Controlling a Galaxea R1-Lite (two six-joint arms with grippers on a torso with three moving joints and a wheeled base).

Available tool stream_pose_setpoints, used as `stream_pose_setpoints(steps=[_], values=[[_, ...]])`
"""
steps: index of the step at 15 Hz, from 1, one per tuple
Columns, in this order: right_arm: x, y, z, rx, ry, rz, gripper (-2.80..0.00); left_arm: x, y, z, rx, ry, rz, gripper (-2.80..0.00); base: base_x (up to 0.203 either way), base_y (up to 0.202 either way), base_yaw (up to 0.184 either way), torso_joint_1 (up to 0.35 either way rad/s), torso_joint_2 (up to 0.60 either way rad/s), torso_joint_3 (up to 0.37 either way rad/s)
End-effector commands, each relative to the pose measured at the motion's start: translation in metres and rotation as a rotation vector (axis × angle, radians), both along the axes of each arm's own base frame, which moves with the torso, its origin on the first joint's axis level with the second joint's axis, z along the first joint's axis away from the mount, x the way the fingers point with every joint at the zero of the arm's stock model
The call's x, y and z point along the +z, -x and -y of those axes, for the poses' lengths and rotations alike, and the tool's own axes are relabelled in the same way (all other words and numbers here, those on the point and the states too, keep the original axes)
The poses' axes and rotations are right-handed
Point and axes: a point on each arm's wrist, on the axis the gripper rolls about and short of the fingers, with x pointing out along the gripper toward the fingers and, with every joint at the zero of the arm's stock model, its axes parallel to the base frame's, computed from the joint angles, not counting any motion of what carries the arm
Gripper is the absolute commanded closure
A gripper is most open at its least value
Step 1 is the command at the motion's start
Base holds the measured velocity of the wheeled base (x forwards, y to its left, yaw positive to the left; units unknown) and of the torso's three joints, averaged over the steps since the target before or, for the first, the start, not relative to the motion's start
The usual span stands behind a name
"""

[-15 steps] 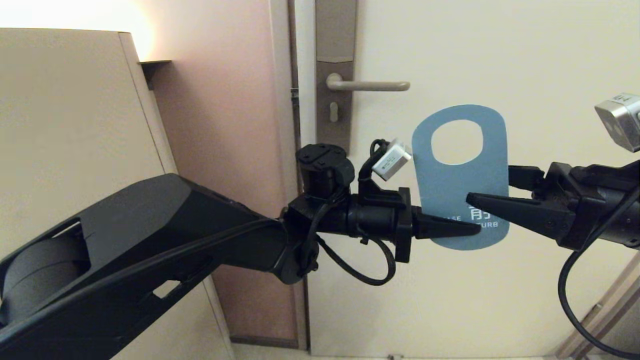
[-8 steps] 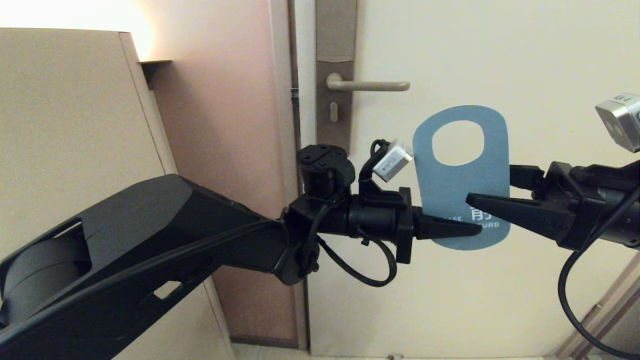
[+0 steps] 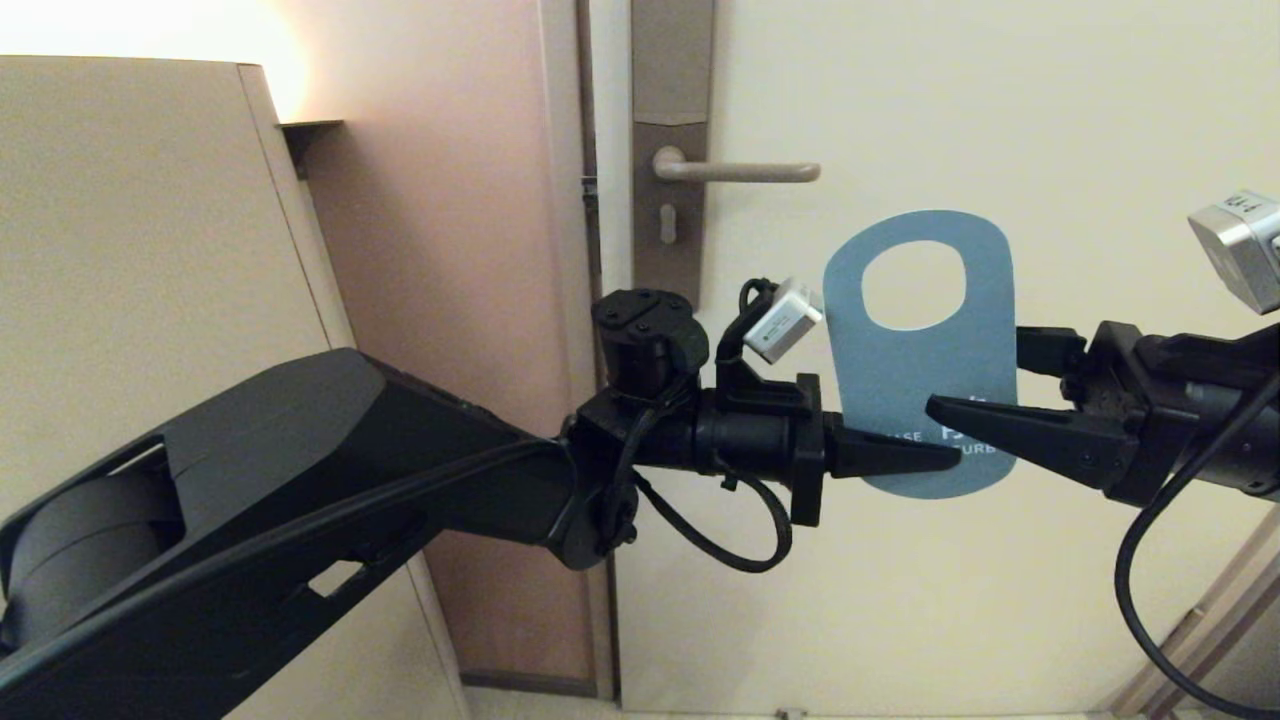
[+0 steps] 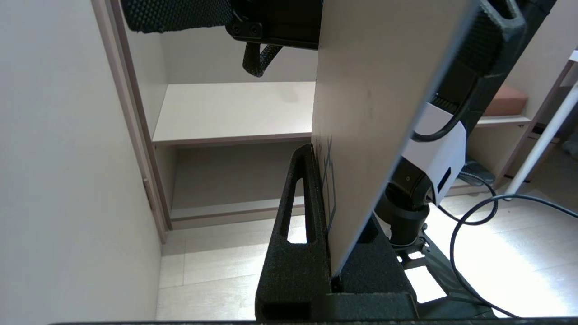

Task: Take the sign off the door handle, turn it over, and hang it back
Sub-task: Hand it to the other hand

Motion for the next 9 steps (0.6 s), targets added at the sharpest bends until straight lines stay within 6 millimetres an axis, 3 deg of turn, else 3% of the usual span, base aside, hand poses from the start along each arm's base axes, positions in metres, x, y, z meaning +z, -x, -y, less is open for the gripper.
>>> stream_pose_setpoints(steps=[1, 2, 9], values=[[-0.0003, -0.0009, -0.0003, 0.005, -0.001, 0.0, -2.8, 0.0003, 0.0, -0.0001, -0.007, 0.004, 0.005, 0.0, 0.0, 0.0, 0.0, 0.0, 0.0, 0.0], [-0.0003, -0.0009, -0.0003, 0.005, -0.001, 0.0, 0.0, 0.0007, 0.0001, -0.0002, -0.008, 0.008, 0.008, 0.0, 0.0, 0.0, 0.0, 0.0, 0.0, 0.0], [-0.0019, 0.0069, 0.0013, 0.005, 0.003, 0.006, 0.0, -0.001, 0.0066, 0.004, -0.021, 0.006, 0.006, 0.0, 0.0, 0.0, 0.0, 0.0, 0.0, 0.0]])
